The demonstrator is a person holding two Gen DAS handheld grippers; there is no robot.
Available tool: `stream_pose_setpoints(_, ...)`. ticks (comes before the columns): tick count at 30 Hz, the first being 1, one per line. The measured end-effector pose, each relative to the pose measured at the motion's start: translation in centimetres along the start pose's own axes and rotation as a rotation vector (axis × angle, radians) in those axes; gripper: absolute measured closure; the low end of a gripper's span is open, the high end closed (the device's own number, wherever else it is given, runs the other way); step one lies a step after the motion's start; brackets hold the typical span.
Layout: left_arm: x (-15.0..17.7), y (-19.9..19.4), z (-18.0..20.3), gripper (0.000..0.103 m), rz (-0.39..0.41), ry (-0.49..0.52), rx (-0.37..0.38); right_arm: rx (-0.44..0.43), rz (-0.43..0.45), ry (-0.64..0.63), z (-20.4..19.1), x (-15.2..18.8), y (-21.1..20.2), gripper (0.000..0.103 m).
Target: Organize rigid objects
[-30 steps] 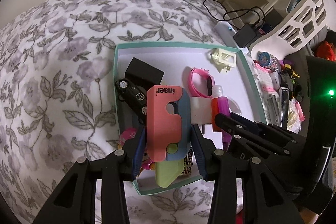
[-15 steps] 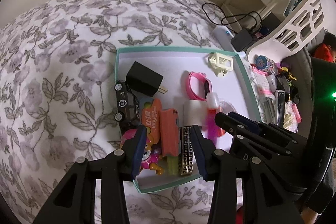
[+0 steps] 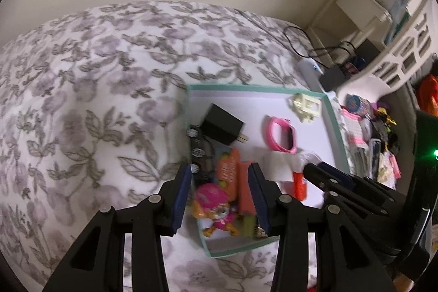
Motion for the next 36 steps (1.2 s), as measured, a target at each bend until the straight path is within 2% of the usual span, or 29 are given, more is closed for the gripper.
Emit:
stream_pose_setpoints(7,-0.3,0.2,-3.1,0.059,0.007,-0.068,-0.084,0.009,0.004,-0.02,-0.6,0.2,0.3,0.078)
stream_pose_setpoints(8,-0.3,0.3,-3.4,0.059,0.005,-0.076,-0.093,0.009,0.006,-0.022,-0.8,0.2,0.3,0.071)
stream_pose_setpoints(9,-0.3,0.3,-4.0,0.058,0.003,-0.085,-0.103,0.01,0.008,-0.023,-0.9,0.3,0.4,0.058)
stream_pose_setpoints(11,-0.2,0.3,-4.9,0.054,0.002,-0.103,-0.12,0.009,0.015,-0.02,-1.0,0.3,0.4,0.042)
stream_pose_setpoints(14,-0.1,0.1,-6.2,0.038,0.005,-0.128,-0.154,0.003,0.03,-0.02,-1.3,0.4,0.3,0.038)
stream_pose_setpoints(16,0.1,0.0,-7.1,0.034,0.008,-0.144,-0.175,-0.001,0.038,-0.027,-1.6,0.4,0.3,0.031)
stream_pose_setpoints(18,0.3,-0.1,-7.8,0.025,0.011,-0.158,-0.192,-0.005,0.043,-0.042,-2.1,0.6,0.4,0.023)
stream_pose_setpoints(19,0.5,-0.2,-8.2,0.023,0.013,-0.163,-0.203,-0.006,0.047,-0.049,-2.3,0.6,0.3,0.021)
stream_pose_setpoints(21,0.8,-0.4,-8.8,0.016,0.02,-0.168,-0.222,-0.003,0.057,-0.065,-2.7,0.8,0.3,0.008)
stream_pose_setpoints(23,1.0,-0.6,-9.1,0.013,0.029,-0.169,-0.238,-0.001,0.066,-0.076,-3.1,0.9,0.2,0.0)
stream_pose_setpoints(25,1.3,-0.9,-9.4,0.013,0.037,-0.166,-0.252,0.0,0.074,-0.088,-3.6,1.1,0.1,0.0)
stream_pose_setpoints(28,1.7,-1.4,-9.8,0.004,0.052,-0.157,-0.272,0.001,0.077,-0.098,-4.2,1.5,-0.1,0.0)
stream_pose_setpoints(36,2.8,-2.8,-9.9,0.004,0.078,-0.147,-0.273,0.007,0.091,-0.106,-4.8,2.4,-1.0,0.0)
Point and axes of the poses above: each gripper's, at about its wrist camera, not at the fingertips, and y roughly the way its jaws point, z to its right, x to its underside, the point moved 1 cm from there along y, roughly the way its jaws point, and after that the axes turned 9 degrees about z, right-handed, at the moved point
